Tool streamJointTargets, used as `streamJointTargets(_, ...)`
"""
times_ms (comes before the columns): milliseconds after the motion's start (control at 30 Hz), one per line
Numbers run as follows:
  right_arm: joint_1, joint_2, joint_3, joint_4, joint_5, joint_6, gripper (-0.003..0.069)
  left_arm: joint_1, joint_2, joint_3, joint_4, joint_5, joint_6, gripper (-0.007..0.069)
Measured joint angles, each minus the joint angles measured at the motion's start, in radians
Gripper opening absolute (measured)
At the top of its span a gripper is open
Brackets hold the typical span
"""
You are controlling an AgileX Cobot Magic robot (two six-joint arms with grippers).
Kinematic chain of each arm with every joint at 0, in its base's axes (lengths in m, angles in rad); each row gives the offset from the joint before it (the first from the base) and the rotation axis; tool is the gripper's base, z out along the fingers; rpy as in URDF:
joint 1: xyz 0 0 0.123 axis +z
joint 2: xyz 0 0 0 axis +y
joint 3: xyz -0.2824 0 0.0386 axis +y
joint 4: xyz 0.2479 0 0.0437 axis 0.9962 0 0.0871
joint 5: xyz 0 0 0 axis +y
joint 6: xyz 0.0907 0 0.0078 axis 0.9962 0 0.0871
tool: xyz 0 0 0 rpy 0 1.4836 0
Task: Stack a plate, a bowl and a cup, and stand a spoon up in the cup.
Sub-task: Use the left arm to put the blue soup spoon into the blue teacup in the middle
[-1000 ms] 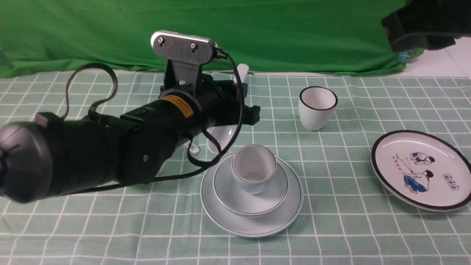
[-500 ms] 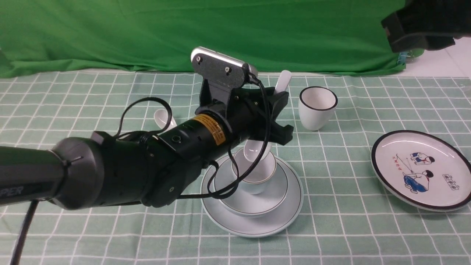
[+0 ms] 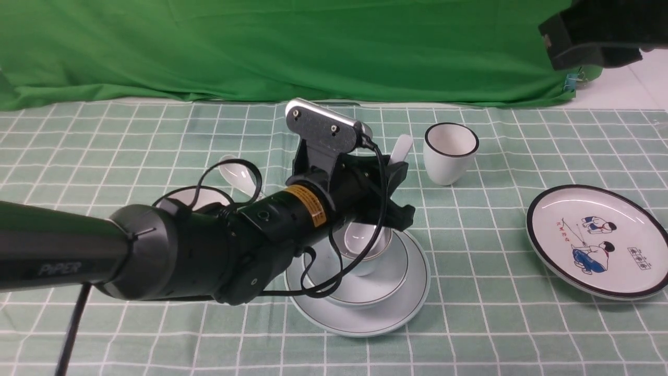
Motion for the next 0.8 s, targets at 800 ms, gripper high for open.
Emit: streamJointTargets(800,0.000,0.000,0.000,0.000,-0.001,-0.016,0.0214,0.000,-0.064,0.000,-0.025,0.158,0.039,0.0249)
